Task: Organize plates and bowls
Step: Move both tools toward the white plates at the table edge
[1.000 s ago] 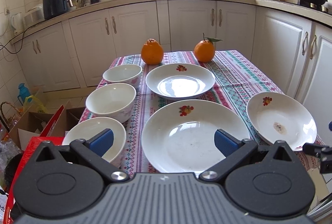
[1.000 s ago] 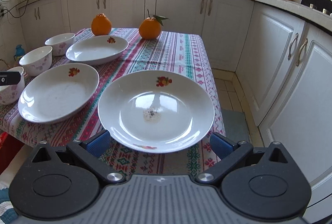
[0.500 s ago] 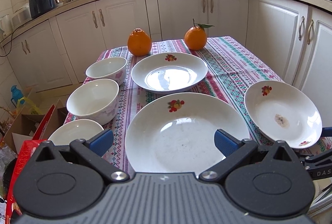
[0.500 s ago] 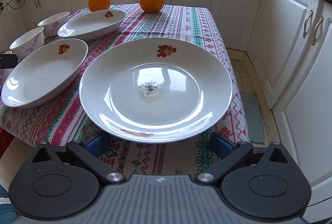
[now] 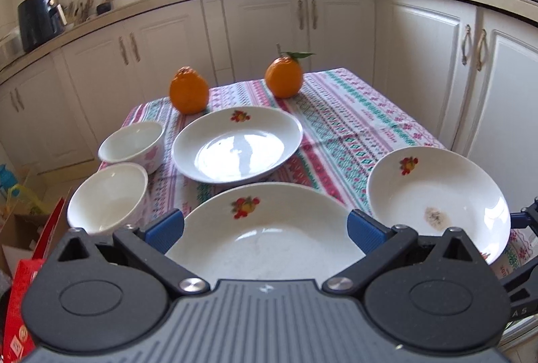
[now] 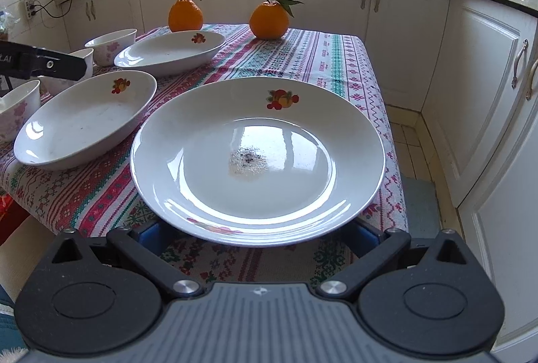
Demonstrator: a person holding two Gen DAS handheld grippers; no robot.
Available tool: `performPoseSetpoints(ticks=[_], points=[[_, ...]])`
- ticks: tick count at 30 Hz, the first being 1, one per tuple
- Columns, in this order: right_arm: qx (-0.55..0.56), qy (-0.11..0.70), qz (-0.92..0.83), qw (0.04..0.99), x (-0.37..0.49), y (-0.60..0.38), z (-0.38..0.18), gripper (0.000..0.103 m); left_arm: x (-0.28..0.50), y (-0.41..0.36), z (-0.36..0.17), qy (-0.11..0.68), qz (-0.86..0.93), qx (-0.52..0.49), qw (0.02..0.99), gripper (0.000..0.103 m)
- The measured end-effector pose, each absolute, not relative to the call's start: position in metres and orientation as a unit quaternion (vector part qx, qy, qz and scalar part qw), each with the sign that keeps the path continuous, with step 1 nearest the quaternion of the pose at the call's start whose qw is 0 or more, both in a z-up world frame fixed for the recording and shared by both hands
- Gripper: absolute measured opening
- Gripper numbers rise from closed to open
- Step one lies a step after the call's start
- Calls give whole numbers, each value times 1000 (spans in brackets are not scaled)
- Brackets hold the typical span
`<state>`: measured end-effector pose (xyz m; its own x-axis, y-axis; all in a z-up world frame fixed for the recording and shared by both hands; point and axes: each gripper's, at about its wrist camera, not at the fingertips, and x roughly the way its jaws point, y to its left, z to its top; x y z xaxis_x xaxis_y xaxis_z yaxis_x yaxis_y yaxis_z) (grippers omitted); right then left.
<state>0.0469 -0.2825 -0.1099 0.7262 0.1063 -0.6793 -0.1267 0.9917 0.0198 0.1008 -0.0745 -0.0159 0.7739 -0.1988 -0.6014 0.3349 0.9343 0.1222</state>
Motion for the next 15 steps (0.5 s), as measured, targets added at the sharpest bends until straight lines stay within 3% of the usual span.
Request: performPoseSetpoints(ticks=[15], points=[[-27,340,106,934,44,-294,-113,103,131,-119,-12,349,-270,87,893,102]])
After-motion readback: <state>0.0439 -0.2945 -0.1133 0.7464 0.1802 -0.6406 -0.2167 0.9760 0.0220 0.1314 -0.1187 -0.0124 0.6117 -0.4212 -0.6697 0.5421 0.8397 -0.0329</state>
